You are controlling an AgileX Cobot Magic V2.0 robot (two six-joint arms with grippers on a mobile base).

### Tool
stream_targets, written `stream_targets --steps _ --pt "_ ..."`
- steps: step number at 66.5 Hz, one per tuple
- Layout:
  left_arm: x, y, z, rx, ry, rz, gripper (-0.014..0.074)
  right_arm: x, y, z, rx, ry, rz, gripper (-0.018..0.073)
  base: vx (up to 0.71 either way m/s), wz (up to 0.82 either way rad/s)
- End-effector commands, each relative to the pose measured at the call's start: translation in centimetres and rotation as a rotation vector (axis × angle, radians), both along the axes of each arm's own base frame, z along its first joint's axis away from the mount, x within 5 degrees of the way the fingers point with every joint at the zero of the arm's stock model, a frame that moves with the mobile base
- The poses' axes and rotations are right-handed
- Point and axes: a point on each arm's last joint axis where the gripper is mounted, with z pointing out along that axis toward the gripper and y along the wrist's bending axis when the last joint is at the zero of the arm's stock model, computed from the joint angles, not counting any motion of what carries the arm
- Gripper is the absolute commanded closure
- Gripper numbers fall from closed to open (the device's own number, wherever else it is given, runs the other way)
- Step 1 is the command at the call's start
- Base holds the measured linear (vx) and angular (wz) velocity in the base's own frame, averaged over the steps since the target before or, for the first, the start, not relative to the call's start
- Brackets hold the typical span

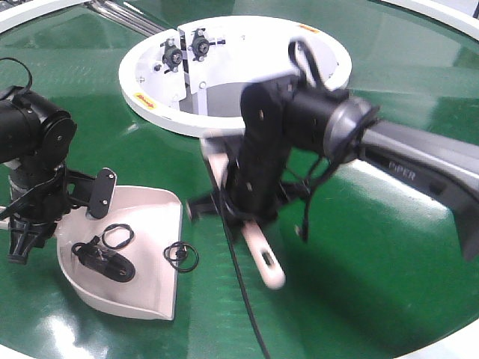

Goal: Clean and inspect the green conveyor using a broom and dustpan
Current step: 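Sweep the brush again, pushing the remaining cable loop into the dustpan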

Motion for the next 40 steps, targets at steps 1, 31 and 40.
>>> stream_targets --steps 1,31,40 --pt "-0.1 -0.1 2.0 -0.013 -0.061 0.0 0.0603 -1.7 -0.7 1.3 -0.011 0.035 0.031 0.0564 0.0 0.0" --pt "-0.1 -0.1 2.0 -0.014 -0.06 0.0 0.0603 -2.8 1.6 -2.6 0.008 0.158 0.052 0.0564 0.0 0.0" --pt "-0.1 -0.1 2.0 -0.014 -0.06 0.0 0.0603 -3.1 4.2 -3.6 0.012 0.161 0.112 0.0564 0.0 0.0"
